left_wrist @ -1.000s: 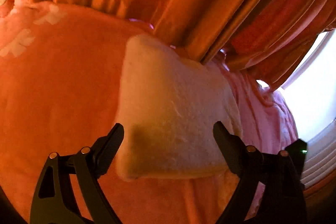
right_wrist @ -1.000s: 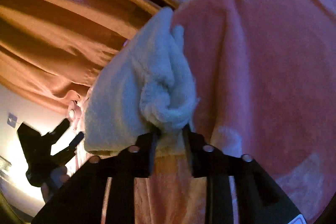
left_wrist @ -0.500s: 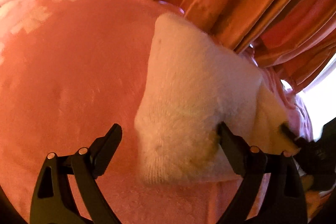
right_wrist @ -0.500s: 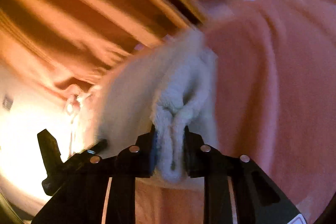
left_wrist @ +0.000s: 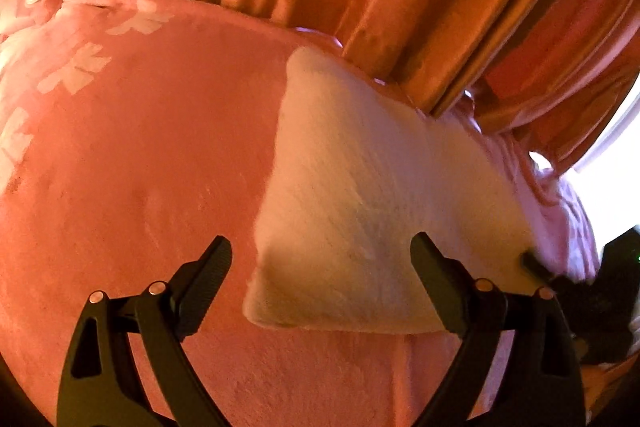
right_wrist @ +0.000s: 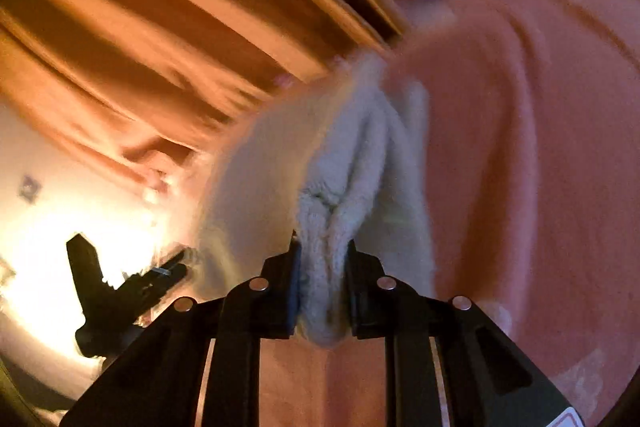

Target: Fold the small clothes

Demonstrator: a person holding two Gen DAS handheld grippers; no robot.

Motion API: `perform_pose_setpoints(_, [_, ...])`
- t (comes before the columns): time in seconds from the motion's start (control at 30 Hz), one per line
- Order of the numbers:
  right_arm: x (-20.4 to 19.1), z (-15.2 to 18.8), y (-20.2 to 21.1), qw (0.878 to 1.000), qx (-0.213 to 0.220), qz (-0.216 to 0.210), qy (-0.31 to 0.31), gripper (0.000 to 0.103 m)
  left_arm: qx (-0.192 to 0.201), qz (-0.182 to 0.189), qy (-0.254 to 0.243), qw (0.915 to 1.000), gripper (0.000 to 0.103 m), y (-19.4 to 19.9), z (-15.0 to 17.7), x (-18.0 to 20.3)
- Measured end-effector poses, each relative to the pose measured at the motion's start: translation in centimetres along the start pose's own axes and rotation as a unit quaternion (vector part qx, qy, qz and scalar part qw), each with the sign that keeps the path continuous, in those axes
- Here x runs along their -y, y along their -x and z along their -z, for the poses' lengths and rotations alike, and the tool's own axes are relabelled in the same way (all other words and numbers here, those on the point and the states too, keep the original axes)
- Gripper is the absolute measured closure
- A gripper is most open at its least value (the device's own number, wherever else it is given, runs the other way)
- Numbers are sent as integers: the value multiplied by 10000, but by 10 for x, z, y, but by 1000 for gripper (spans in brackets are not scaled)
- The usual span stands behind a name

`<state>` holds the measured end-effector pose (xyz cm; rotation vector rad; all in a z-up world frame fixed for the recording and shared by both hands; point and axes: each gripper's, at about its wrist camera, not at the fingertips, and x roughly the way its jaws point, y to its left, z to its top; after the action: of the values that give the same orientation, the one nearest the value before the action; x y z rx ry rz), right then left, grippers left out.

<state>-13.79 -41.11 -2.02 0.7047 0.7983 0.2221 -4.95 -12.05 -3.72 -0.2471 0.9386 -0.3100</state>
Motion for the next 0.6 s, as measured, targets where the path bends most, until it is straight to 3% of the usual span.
perform_pose_setpoints(0.1, [31,15,-35,9940,-767,768,-117,84,-60,-110,-124,9998,14,-8,5,6])
perform_pose_setpoints(0.13, [43,22,-42,9924,-943,732,-312,83,-96,-183,-190,9996,14,-11,6,8])
perform_pose_setpoints(0.2, [39,21,-26,9944,-755,655,-353,80,-156,-310,-364,9987,14,-19,9,10])
perform_pose_setpoints(0.33, [8,-4,21,9917,131,1272,116,76,-257,-361,-487,9978,14,-22,12,10])
perform_pose_setpoints(0.4, [-10,-23,28,9899,428,1283,429,76,-160,-361,-514,9979,15,-17,8,13])
perform_pose_setpoints(0.5, [-32,-53,3,9902,437,1043,816,76,-21,-348,-526,9980,15,-11,-1,18])
perform_pose_setpoints(0.6, [-27,-59,-50,9844,-61,1448,998,76,110,-485,-707,9963,14,-10,-9,25])
